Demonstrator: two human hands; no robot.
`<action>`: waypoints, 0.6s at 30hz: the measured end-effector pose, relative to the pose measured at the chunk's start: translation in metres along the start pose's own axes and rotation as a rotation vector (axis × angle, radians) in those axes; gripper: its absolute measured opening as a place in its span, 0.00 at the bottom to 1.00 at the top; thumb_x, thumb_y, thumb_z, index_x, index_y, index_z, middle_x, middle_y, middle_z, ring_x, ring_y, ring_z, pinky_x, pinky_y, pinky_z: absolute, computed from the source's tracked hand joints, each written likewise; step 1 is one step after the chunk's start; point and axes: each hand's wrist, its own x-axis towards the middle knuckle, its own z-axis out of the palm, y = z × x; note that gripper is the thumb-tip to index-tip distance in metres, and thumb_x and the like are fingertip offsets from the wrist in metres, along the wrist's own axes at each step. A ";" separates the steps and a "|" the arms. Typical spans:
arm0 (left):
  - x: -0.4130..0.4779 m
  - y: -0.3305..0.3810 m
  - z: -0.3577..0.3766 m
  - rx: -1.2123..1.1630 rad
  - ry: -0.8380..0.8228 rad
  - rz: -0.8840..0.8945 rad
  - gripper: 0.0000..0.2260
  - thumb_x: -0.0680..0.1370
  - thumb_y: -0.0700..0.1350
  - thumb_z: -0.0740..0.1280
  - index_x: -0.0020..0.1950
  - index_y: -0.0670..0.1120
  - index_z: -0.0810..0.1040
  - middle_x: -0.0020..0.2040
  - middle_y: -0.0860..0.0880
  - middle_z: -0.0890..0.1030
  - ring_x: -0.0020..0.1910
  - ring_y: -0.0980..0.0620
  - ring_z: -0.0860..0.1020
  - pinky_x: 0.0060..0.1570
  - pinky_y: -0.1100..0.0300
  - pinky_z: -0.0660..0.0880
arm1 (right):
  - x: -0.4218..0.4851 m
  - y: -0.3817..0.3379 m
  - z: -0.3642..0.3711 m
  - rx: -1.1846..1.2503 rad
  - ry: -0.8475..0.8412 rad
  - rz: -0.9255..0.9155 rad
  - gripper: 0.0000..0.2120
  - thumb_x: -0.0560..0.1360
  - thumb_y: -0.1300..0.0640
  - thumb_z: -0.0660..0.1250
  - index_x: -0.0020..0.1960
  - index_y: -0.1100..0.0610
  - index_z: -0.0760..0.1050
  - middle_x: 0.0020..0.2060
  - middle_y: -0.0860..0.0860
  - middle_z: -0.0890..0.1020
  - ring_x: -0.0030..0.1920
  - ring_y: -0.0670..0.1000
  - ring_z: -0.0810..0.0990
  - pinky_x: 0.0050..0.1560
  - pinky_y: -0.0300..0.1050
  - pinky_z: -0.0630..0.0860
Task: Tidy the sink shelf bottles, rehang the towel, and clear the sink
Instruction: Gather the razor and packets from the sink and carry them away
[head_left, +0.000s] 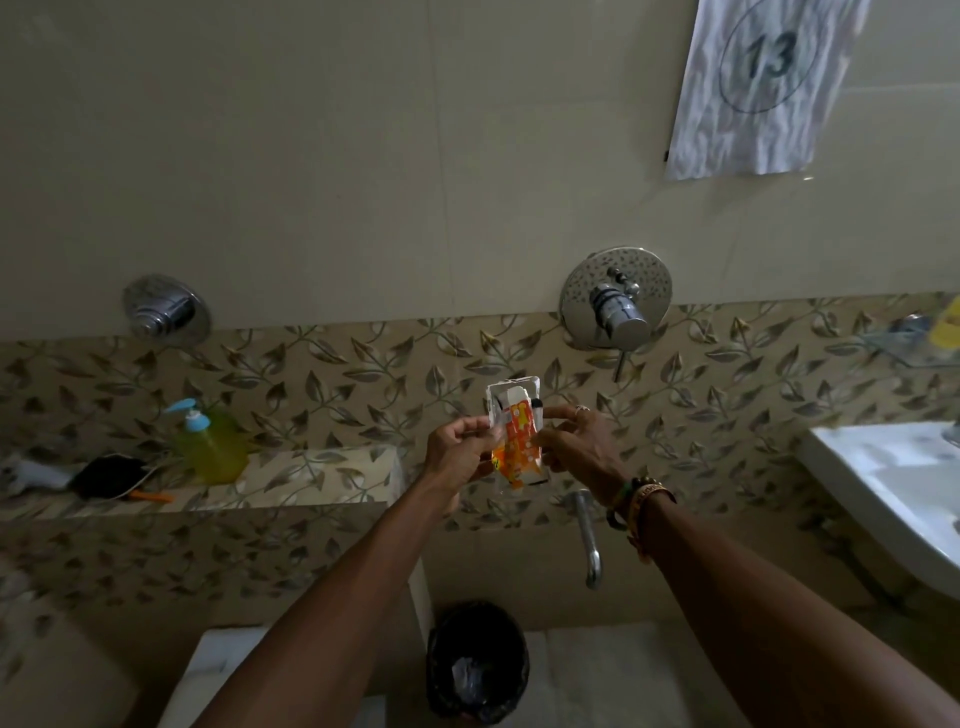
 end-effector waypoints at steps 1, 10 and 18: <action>0.001 0.001 -0.001 0.007 -0.007 -0.003 0.13 0.73 0.43 0.76 0.55 0.46 0.81 0.51 0.46 0.85 0.50 0.46 0.83 0.48 0.51 0.82 | 0.000 -0.001 0.001 0.002 0.005 0.006 0.13 0.74 0.61 0.71 0.57 0.53 0.79 0.40 0.55 0.86 0.36 0.52 0.82 0.40 0.47 0.81; 0.004 0.019 -0.026 0.011 -0.065 0.010 0.13 0.73 0.43 0.75 0.57 0.45 0.80 0.51 0.46 0.85 0.44 0.50 0.83 0.42 0.57 0.80 | 0.006 -0.017 0.026 -0.001 0.068 0.030 0.13 0.73 0.62 0.71 0.57 0.54 0.80 0.41 0.57 0.85 0.35 0.51 0.82 0.37 0.42 0.81; 0.013 0.006 -0.046 0.014 -0.129 -0.008 0.12 0.73 0.43 0.76 0.54 0.45 0.81 0.51 0.46 0.85 0.47 0.49 0.83 0.48 0.52 0.81 | -0.004 -0.013 0.046 -0.018 0.101 0.041 0.14 0.74 0.62 0.71 0.59 0.56 0.79 0.43 0.58 0.85 0.38 0.54 0.82 0.43 0.51 0.82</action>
